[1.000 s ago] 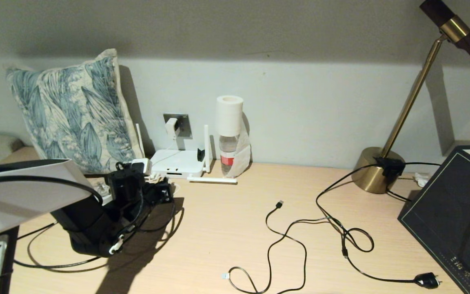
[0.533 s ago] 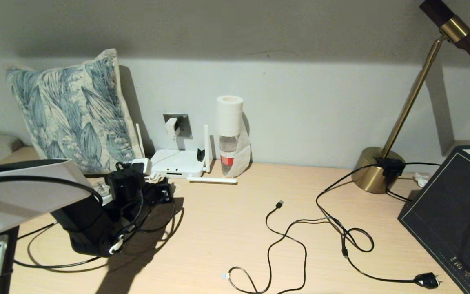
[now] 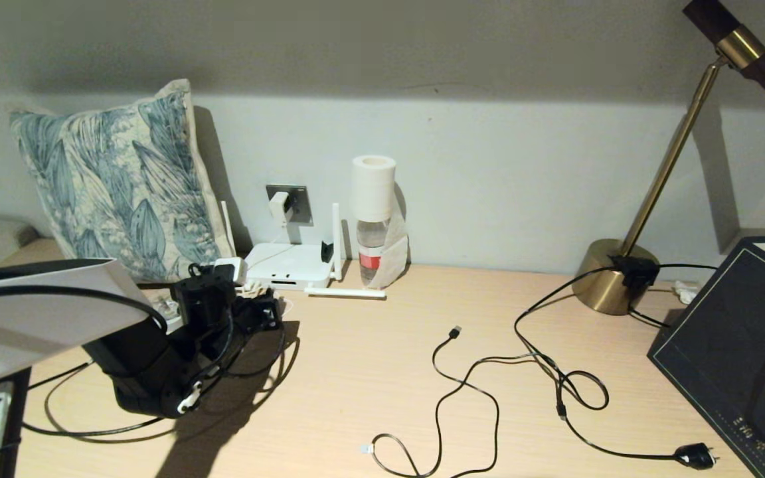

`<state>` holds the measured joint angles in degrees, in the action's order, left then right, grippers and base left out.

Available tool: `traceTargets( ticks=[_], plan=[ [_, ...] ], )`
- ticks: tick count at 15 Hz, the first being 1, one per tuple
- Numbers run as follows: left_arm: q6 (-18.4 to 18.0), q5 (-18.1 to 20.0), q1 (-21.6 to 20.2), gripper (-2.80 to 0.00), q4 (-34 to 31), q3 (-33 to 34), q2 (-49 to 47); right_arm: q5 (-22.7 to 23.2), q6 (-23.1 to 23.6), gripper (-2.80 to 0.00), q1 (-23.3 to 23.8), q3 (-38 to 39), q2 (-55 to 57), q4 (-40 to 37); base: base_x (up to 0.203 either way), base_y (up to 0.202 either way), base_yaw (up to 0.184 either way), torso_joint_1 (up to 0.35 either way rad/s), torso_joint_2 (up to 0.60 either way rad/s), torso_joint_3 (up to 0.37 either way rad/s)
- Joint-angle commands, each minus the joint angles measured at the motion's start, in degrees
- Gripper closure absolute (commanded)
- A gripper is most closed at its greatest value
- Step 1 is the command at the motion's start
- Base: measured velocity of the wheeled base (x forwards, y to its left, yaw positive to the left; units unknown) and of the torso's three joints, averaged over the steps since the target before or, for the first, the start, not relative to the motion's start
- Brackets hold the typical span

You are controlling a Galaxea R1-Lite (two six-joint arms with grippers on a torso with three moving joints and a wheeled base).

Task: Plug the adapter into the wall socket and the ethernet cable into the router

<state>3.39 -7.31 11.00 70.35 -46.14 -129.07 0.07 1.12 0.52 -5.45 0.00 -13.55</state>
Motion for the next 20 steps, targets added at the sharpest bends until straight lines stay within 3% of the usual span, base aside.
traceTargets(
  ticks=[1, 20],
  plan=[
    [0.04, -0.07, -0.01, 0.00, 0.40, 0.00, 0.05, 0.01, 0.02, 0.00, 0.00, 0.00, 0.00, -0.07, 0.000, 0.000, 0.000, 0.000, 0.00, 0.000],
    [0.04, -0.07, -0.01, 0.00, 0.40, 0.00, 0.05, 0.01, 0.02, 0.00, 0.00, 0.00, 0.00, -0.07, 0.000, 0.000, 0.000, 0.000, 0.00, 0.000]
  ],
)
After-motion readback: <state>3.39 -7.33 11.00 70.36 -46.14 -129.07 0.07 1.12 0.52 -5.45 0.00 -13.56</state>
